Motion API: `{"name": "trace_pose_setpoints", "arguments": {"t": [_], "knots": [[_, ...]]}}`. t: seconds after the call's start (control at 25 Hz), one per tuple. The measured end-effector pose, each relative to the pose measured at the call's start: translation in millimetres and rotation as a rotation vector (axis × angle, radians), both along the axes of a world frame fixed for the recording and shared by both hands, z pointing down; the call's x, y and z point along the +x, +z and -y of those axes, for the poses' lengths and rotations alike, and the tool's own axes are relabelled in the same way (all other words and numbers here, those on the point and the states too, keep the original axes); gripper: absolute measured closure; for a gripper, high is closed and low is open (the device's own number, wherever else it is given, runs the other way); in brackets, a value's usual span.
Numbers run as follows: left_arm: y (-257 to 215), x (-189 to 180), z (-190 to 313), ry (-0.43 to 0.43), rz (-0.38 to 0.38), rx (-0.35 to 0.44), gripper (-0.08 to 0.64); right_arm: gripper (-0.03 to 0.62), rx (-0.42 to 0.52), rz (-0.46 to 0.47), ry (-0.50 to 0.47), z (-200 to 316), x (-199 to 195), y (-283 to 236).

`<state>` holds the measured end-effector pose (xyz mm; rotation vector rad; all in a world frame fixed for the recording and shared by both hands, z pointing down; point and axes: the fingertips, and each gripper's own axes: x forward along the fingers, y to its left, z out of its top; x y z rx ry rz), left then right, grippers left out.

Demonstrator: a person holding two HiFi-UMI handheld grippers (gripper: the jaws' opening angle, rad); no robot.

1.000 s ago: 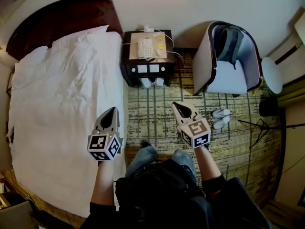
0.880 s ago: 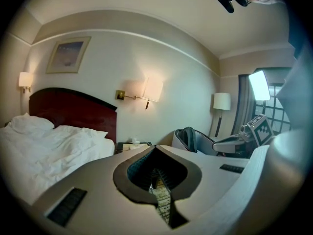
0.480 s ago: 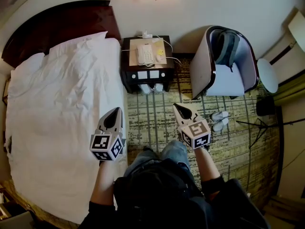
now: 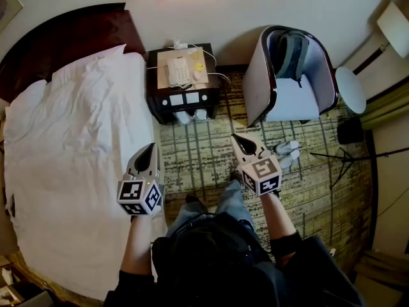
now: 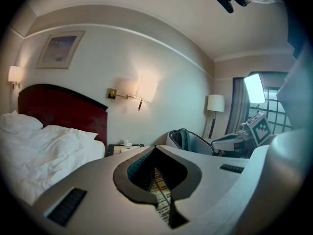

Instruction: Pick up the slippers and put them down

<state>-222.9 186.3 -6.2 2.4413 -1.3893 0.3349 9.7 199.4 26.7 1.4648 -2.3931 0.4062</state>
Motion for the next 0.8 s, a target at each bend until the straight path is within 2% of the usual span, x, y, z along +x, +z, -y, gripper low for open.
{"name": "trace_pose_setpoints", "arguments": {"t": [0.24, 0.8], "knots": [[6.3, 57.2, 12.2, 0.000, 0.018, -0.015, 0.560, 0.591, -0.007, 0.015, -0.012, 22.0, 53.1, 7.9], [10.4, 155.1, 50.1, -0.047, 0.017, 0.002, 0.560, 0.591, 0.007, 0.012, -0.098, 58.7, 135.1, 8.0]]}}
